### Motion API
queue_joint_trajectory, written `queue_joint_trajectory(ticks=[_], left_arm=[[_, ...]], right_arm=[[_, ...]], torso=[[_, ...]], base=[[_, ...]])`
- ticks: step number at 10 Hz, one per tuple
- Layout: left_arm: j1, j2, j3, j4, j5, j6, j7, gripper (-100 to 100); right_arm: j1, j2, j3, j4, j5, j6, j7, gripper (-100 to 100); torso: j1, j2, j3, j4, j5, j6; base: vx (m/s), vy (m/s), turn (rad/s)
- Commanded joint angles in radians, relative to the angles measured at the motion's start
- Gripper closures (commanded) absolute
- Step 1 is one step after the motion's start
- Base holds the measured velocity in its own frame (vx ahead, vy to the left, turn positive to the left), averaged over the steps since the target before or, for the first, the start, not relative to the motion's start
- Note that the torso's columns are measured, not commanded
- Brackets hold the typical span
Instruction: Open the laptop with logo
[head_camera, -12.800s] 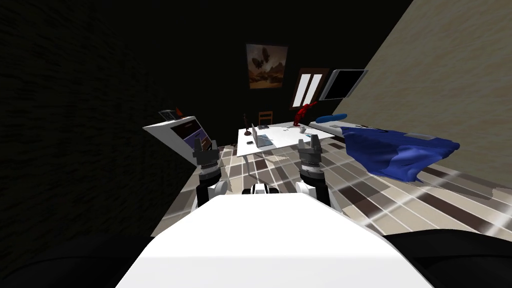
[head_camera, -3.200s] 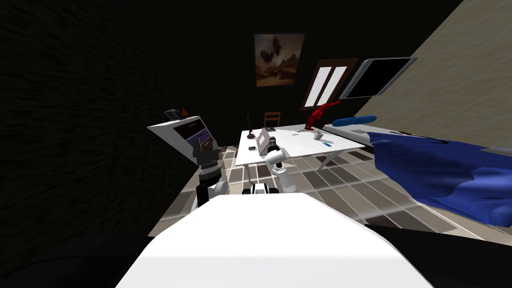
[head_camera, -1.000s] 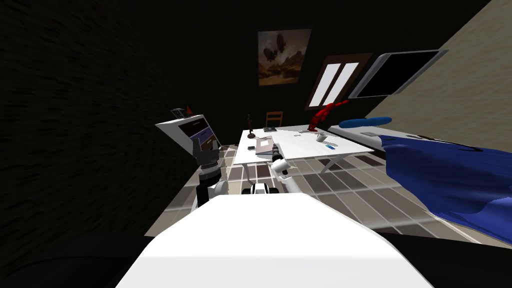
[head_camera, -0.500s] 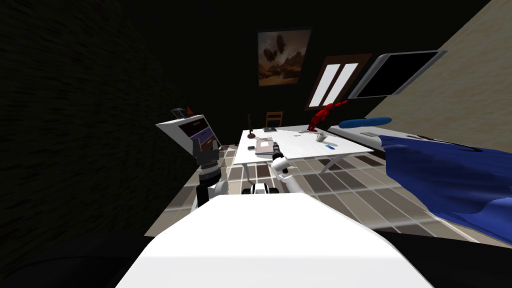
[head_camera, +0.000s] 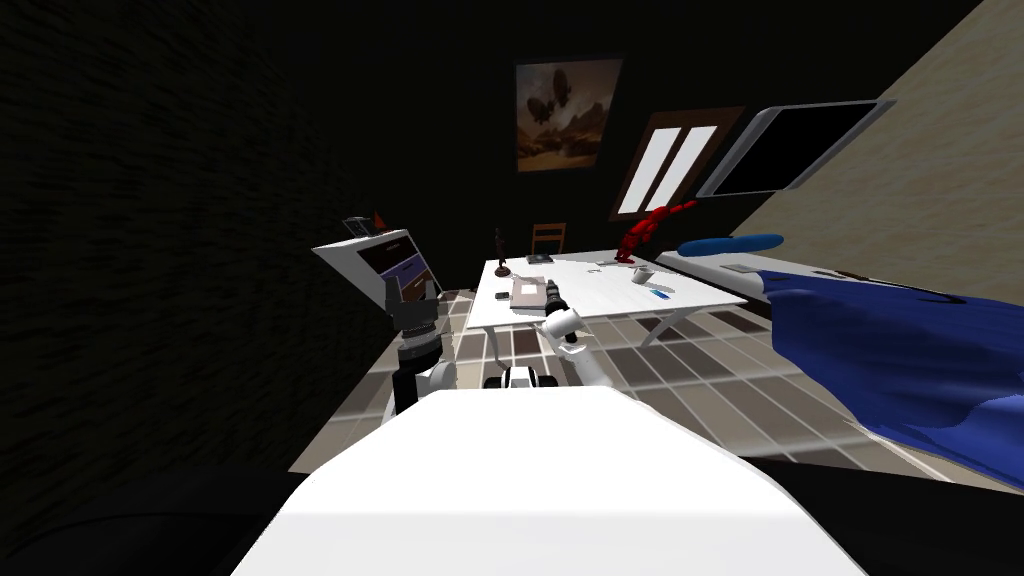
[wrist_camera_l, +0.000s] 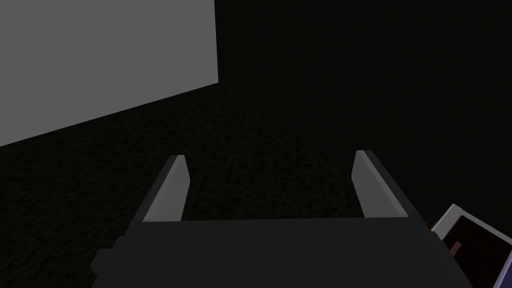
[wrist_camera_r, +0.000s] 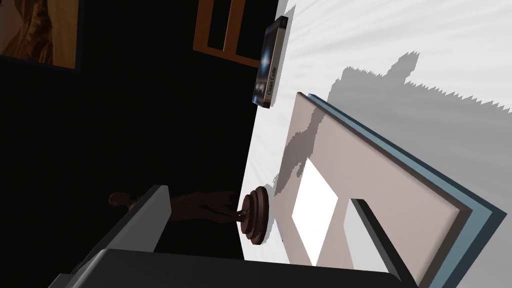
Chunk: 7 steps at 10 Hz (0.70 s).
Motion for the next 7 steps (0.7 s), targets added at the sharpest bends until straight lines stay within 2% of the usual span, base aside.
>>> queue_joint_trajectory(ticks=[1,2,7], left_arm=[[0.000,0.000,0.000,0.000,0.000,0.000,0.000,0],[0.000,0.000,0.000,0.000,0.000,0.000,0.000,0],[0.000,0.000,0.000,0.000,0.000,0.000,0.000,0]], right_arm=[[-0.010,-0.007,0.002,-0.014,-0.015,-0.020,0.011,-100],[-0.011,-0.007,0.002,-0.016,-0.017,-0.025,0.014,0],[-0.011,-0.007,0.002,-0.015,-0.017,-0.024,0.014,0]], torso=[[0.000,0.000,0.000,0.000,0.000,0.000],[0.000,0.000,0.000,0.000,0.000,0.000],[0.000,0.000,0.000,0.000,0.000,0.000]], base=[[0.000,0.000,0.000],[0.000,0.000,0.000],[0.000,0.000,0.000]])
